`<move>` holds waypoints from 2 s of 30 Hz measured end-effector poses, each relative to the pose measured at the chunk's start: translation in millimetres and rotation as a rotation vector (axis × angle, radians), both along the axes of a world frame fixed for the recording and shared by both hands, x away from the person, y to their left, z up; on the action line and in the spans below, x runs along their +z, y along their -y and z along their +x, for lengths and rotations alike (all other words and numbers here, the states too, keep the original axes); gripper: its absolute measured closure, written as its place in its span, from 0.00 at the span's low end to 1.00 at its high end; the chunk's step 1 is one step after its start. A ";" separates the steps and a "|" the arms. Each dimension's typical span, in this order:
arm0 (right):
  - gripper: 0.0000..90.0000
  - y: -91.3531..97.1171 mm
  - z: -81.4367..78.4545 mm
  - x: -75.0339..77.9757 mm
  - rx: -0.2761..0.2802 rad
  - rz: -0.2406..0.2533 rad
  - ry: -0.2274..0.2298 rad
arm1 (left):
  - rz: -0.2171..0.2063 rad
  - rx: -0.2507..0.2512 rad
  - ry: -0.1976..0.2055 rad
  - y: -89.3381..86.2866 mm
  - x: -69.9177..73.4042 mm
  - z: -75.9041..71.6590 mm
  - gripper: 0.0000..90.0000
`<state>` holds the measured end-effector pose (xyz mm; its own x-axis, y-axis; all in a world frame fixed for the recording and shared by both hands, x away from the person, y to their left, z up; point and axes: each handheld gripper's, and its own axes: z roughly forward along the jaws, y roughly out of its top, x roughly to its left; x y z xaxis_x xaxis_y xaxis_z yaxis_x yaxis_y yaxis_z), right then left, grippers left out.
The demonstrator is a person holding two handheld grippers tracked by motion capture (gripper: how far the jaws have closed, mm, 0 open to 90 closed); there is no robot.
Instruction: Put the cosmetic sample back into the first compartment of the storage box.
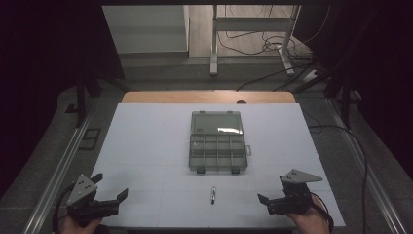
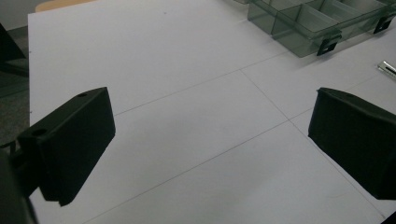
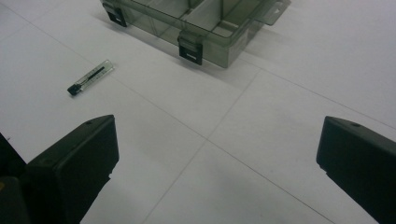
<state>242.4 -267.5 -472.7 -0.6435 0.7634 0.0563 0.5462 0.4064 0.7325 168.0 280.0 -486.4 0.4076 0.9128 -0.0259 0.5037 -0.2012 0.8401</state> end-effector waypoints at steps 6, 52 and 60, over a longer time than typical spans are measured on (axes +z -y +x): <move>0.00 -10.1 2.7 -0.3 0.024 0.006 -0.013 | 0.000 0.001 -0.001 0.0 0.0 0.1 0.01; 0.00 -69.7 23.7 -7.8 0.183 -0.021 -0.068 | 0.001 0.001 -0.001 0.2 -0.1 0.0 0.01; 0.00 -80.7 27.1 -10.3 0.199 -0.013 -0.083 | 0.002 0.000 0.000 0.1 -0.1 -0.1 0.01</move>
<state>269.5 -186.9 -483.0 -0.7750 0.6230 0.1063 0.5127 0.5215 0.6820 167.9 279.9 -486.6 0.4074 0.9129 -0.0245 0.5039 -0.2023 0.8397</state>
